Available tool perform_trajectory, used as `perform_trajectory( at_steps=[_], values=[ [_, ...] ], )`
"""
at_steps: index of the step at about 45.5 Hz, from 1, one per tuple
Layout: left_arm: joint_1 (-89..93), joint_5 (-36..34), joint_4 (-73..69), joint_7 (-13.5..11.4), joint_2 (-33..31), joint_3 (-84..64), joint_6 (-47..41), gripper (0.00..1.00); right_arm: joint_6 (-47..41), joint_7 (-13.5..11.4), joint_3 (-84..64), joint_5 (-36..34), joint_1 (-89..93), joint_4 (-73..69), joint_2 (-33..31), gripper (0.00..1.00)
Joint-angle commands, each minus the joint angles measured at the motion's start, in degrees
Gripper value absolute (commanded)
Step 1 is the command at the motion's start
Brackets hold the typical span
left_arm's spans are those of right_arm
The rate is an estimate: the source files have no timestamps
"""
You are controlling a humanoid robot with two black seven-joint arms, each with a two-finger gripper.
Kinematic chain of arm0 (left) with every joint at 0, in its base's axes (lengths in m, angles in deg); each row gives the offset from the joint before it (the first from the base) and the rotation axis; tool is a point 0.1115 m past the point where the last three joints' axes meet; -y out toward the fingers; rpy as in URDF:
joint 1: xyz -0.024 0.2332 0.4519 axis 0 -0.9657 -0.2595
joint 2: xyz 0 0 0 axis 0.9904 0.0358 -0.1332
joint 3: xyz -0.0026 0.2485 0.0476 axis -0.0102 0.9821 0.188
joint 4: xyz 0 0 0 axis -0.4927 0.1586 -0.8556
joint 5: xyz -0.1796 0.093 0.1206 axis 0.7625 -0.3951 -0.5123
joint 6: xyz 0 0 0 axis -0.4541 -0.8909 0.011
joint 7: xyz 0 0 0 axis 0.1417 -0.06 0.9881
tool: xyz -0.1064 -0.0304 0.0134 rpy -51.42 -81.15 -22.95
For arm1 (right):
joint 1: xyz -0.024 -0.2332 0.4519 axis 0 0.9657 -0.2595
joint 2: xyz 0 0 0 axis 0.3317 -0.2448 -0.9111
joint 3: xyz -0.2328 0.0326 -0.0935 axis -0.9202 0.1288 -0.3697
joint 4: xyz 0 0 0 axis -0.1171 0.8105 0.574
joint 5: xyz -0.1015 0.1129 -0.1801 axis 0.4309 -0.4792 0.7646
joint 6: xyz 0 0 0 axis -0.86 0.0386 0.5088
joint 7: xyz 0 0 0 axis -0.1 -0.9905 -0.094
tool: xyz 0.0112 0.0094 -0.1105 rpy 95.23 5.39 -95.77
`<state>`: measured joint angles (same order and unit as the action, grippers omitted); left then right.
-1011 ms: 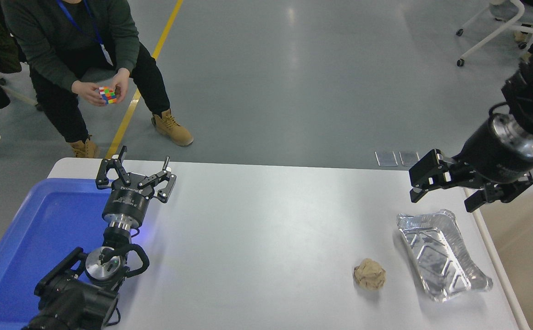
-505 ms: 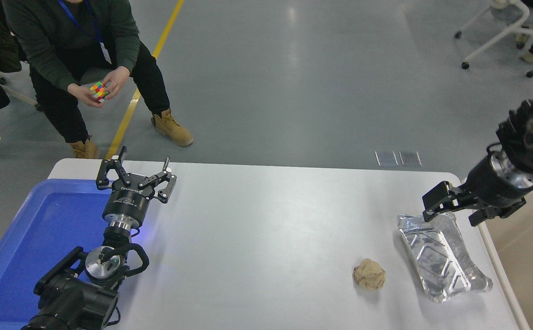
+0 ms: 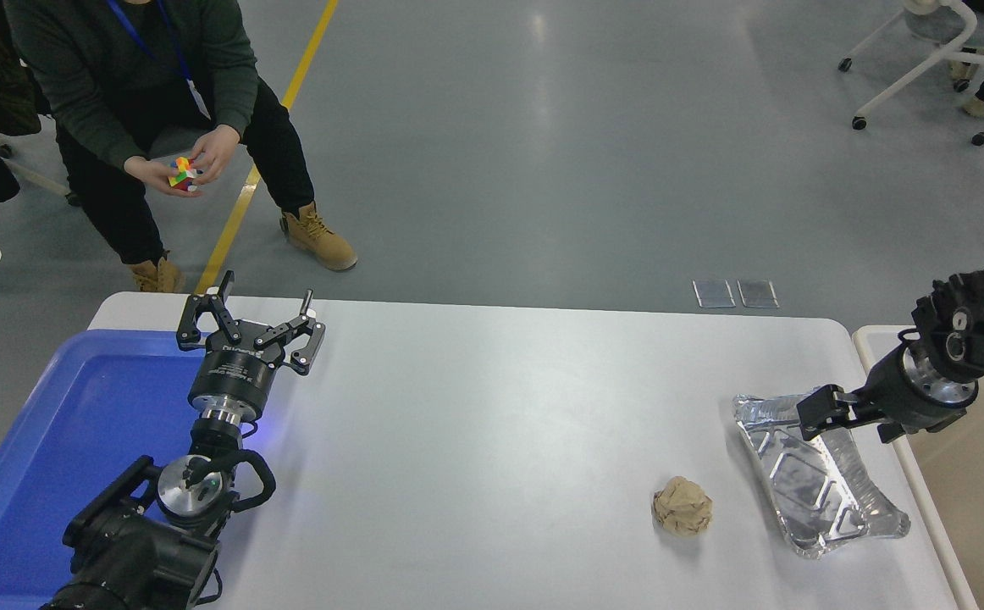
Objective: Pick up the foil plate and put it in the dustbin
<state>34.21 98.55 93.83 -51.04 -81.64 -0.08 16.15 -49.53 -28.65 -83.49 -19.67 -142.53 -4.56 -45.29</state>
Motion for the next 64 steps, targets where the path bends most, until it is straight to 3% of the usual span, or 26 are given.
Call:
perform_trajectory(
  at_steps=[1, 22, 40, 52, 60, 64],
  values=[
    [0.0, 0.0, 0.0, 0.0, 0.0, 0.0, 0.0, 0.99, 8.8, 0.6, 1.1, 3.1, 7.2, 5.7, 1.4, 1.0],
    [0.0, 0.0, 0.0, 0.0, 0.0, 0.0, 0.0, 0.99, 14.3, 0.7, 1.2, 3.4, 12.0, 8.3, 1.7, 1.0],
    [0.0, 0.0, 0.0, 0.0, 0.0, 0.0, 0.0, 0.99, 19.8, 2.8, 1.0, 3.8, 15.2, 11.2, 4.2, 0.96],
    [0.0, 0.0, 0.0, 0.0, 0.0, 0.0, 0.0, 0.99, 21.9, 3.1, 1.2, 3.8, 16.6, 12.4, 5.2, 0.62],
    [0.0, 0.0, 0.0, 0.0, 0.0, 0.0, 0.0, 0.99, 21.9, 3.2, 1.0, 3.9, 16.8, 13.1, 5.4, 0.51],
    [0.0, 0.0, 0.0, 0.0, 0.0, 0.0, 0.0, 0.99, 21.9, 3.2, 0.7, 3.9, 16.8, 13.6, 5.5, 0.32]
  ],
)
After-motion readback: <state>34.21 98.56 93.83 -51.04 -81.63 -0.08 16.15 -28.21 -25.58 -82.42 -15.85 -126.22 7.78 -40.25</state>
